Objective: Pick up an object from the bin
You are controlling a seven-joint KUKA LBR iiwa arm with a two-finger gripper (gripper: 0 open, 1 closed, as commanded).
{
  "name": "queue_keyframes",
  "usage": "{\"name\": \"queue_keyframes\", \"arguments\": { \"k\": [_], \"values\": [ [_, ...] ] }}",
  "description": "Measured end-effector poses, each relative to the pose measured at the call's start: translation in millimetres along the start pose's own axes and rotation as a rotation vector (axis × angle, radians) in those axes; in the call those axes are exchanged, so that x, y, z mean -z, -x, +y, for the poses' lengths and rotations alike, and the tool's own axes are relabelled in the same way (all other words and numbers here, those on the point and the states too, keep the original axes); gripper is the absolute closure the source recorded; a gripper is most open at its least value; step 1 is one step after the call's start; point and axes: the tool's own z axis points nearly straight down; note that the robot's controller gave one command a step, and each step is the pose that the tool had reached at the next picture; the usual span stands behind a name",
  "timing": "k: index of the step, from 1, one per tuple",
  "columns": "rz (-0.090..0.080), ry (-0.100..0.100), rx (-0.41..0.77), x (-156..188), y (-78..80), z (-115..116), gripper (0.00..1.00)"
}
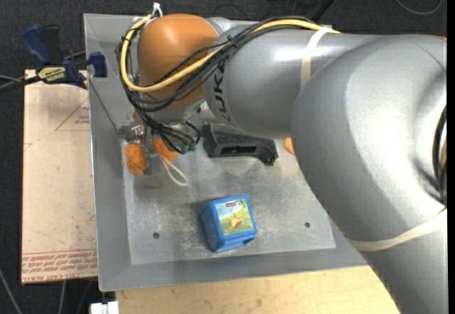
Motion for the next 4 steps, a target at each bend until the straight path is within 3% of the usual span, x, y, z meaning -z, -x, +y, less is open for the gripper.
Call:
{"name": "queue_keyframes", "arguments": {
  "k": [4],
  "values": [
    [-0.002,0.001,-0.001,32.1,0.7,0.6,1.00]
  ]
}}
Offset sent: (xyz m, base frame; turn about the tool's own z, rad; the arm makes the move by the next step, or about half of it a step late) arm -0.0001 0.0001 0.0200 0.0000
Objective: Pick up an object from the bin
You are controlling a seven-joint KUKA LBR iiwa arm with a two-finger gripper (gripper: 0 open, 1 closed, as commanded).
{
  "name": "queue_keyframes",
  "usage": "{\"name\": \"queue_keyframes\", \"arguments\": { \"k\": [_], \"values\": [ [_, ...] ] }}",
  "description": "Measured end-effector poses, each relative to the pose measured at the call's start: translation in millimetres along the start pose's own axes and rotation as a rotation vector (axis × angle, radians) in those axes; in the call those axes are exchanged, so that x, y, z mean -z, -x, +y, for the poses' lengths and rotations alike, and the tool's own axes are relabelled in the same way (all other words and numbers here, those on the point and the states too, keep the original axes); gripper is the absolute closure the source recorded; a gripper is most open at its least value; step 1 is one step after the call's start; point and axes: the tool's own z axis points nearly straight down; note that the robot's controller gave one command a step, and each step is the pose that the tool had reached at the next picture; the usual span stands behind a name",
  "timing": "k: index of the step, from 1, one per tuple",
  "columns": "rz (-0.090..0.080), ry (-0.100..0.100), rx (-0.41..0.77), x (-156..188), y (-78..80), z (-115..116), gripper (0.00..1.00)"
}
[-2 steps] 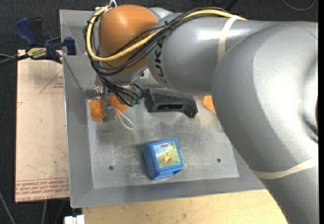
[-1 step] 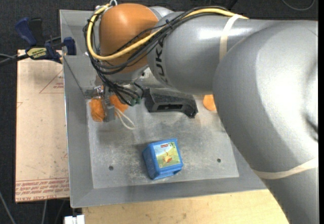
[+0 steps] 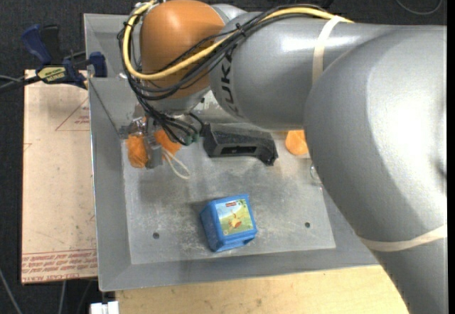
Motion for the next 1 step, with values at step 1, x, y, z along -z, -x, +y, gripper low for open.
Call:
{"name": "queue_keyframes", "arguments": {
  "k": [1],
  "values": [
    [-0.004,0.000,-0.001,8.4,1.1,0.1,1.00]
  ]
}}
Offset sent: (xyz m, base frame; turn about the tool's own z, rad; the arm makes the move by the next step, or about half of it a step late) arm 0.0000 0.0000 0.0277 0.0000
